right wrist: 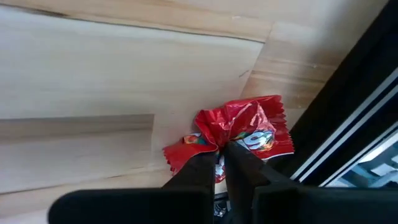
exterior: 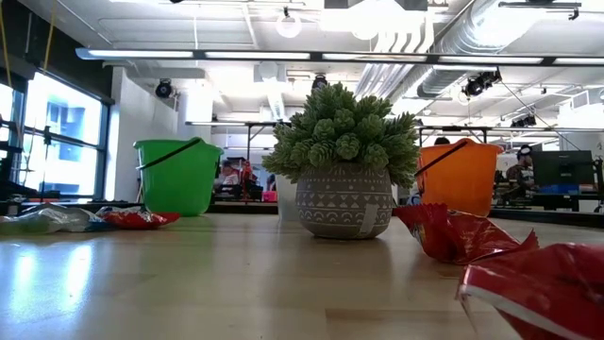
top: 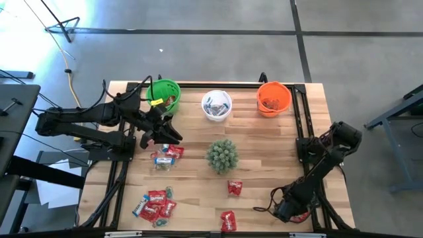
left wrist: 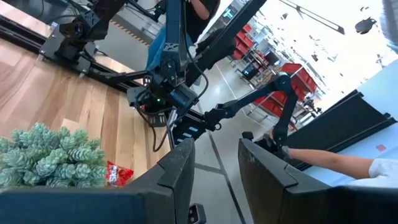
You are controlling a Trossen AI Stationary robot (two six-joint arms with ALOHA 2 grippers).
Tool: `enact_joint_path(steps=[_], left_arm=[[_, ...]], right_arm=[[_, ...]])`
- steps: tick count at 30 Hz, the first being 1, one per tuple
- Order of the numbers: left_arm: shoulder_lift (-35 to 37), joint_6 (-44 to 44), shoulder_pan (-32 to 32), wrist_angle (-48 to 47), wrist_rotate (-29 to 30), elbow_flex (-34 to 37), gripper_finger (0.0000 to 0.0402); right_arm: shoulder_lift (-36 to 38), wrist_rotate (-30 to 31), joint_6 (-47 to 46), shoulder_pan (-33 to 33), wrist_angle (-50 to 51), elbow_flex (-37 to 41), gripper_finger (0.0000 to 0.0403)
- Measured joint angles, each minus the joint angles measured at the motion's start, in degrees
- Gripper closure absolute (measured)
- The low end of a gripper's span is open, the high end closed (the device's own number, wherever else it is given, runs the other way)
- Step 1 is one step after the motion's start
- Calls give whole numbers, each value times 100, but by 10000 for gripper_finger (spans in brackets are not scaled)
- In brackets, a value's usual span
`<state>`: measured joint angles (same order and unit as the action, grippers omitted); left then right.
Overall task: Sort candy
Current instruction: Put the red candy into the green bucket
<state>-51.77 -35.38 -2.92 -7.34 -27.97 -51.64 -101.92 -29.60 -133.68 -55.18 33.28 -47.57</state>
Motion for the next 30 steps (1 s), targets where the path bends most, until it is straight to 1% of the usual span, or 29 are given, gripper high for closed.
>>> enact_joint_path(steps=[2,4,8,14,18,21,24,27,30], left_arm=[[0,0,0,1,-1,0,291],[0,0,0,1,-6,0,291],[38,2,0,-11,-19,2,291],[130,4,0,18,-41,2,291],[201,4,2,46,-41,3,291],[201,12,4,45,-38,2,291],[192,138,41,142,-35,2,291],[179,417,126,152,31,2,291],[163,811,284,338,525,2,291]], right_arm=[[-1,-56,-26,44,20,-7,395],[7,31,-2,73,149,-110,399],[49,567,15,123,727,-536,400],[153,2153,-72,160,1601,-1533,402],[163,3086,124,367,2269,-2286,402],[163,3929,389,613,2851,-2839,402],[168,4854,800,928,3445,-3364,402],[176,5708,1433,1329,3839,-3885,402],[176,6467,2412,1807,3934,-4379,402]])
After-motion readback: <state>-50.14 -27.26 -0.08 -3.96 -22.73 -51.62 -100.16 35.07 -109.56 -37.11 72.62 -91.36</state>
